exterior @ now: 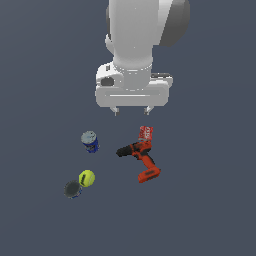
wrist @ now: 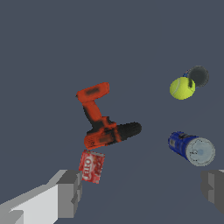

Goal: Pick up a designated object from a clutter of objects.

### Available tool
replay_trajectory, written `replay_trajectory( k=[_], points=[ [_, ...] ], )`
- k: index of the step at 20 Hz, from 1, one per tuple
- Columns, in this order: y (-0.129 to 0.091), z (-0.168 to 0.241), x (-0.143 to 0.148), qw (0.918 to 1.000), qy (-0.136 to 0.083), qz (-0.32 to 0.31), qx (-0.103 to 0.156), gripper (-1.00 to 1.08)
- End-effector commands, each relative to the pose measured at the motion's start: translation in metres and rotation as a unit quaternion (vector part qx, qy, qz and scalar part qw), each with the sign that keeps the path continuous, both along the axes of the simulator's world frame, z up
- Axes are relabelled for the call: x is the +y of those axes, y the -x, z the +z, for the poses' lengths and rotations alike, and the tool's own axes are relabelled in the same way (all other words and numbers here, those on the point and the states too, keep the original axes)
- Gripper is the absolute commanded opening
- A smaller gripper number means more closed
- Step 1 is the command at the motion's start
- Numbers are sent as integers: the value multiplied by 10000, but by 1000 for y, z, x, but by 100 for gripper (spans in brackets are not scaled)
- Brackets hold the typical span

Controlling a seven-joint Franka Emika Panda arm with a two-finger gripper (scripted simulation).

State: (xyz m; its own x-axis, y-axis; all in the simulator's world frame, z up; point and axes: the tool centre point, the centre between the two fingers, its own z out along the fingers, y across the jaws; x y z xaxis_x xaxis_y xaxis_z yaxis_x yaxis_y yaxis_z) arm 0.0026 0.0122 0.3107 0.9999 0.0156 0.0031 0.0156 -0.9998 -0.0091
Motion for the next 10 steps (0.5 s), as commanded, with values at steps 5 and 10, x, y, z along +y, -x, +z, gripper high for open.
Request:
replay_trajectory(
  k=[5, 10],
  points=[
    [-1, 3, 2, 10000, -24, 43, -34, 100],
    [-5, 12, 7, 9997, -92, 165, -133, 100]
  ],
)
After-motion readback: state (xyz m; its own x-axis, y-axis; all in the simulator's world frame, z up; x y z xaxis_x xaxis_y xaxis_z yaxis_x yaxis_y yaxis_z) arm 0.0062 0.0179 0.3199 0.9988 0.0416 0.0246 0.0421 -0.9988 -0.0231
